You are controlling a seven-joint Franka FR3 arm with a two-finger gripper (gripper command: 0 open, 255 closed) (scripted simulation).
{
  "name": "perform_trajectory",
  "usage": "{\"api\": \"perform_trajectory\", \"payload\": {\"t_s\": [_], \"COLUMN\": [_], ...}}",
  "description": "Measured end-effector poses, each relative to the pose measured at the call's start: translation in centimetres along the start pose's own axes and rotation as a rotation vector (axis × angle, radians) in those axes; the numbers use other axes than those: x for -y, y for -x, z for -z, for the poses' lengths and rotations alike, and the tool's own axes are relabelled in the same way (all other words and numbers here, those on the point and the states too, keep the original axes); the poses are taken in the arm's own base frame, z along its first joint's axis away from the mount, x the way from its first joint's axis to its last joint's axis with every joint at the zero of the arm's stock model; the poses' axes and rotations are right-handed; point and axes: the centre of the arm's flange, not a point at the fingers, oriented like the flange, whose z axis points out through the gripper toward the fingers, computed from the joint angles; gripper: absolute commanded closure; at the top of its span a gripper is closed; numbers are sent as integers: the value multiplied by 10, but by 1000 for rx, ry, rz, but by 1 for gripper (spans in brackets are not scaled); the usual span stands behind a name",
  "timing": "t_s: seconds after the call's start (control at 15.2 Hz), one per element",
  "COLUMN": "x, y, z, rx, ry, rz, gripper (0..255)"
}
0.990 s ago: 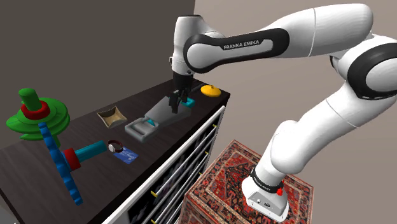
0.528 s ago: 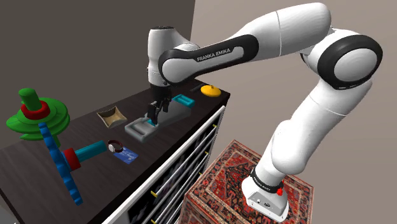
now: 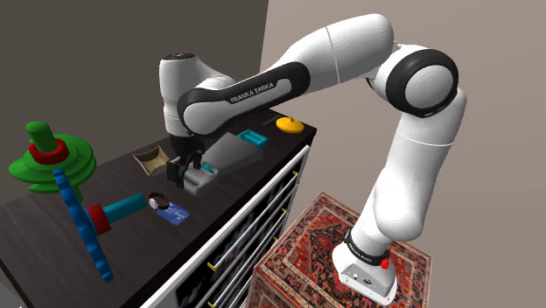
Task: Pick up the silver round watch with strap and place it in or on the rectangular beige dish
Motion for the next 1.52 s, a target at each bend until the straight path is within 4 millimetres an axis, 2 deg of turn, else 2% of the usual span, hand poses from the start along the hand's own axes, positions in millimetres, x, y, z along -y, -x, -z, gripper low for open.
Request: {"api": "perform_trajectory", "payload": {"t_s": [0.4,0.92,1.32,1.39,1.52], "x": [48,54,55,55,51], "y": [-54,-62,-62,-62,-63], "z": [-34,-76,-80,-80,-77], "rx": [6,7,6,6,1], "ry": [-7,-7,-7,-7,-4], "rz": [47,54,54,54,49], "gripper": [0,0,0,255,255]}}
